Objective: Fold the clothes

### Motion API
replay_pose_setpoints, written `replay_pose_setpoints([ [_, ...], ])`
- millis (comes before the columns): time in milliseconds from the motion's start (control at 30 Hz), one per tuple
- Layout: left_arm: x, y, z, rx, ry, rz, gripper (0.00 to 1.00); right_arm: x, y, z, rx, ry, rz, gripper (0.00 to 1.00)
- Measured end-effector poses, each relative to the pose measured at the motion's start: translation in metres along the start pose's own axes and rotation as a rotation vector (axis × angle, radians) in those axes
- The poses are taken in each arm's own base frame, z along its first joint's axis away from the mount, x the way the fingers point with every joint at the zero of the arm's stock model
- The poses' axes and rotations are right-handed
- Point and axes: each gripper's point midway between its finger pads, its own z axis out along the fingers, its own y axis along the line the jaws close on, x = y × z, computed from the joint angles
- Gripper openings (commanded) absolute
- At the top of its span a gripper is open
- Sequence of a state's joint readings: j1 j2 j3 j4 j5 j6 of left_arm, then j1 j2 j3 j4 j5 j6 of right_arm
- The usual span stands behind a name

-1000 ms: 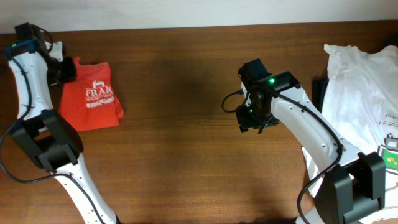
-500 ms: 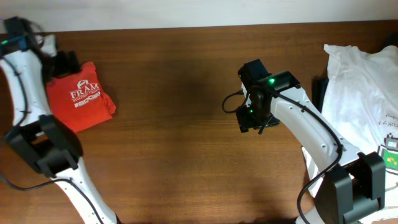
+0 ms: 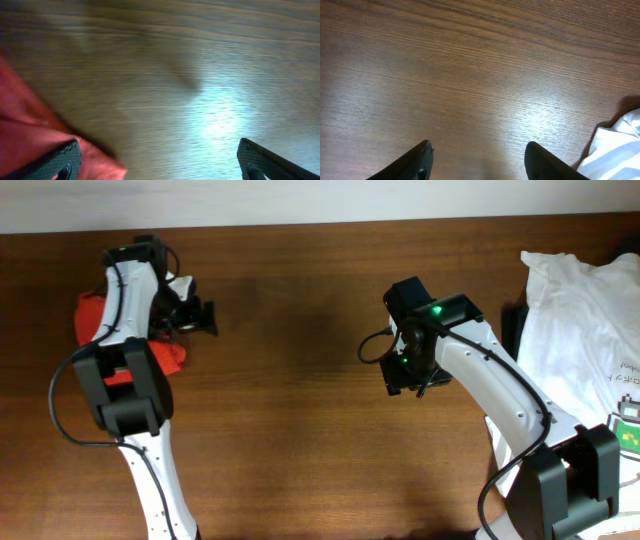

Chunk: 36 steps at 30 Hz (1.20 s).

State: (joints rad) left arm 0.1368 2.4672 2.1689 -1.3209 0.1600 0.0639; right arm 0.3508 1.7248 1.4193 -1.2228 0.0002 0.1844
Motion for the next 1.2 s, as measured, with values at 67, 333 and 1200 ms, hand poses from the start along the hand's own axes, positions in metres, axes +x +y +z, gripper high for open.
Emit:
replay_pose_setpoints([
  [67,0.002,0.014,0.0,-0.006,0.004,-0.03,0.99,0.0,0.0,0.0,0.0,0.0,0.0,0.63],
  [333,0.03,0.091,-0.002,-0.104,0.067,-0.167,0.99,0.0,0.0,0.0,0.0,-0.001,0.0,0.63],
  [1200,0.114,-0.074,-0.006,-0.115,0.432,0.101,0.99,0.04,-0.051,-0.008,-0.175,0.202,0.277,0.99],
])
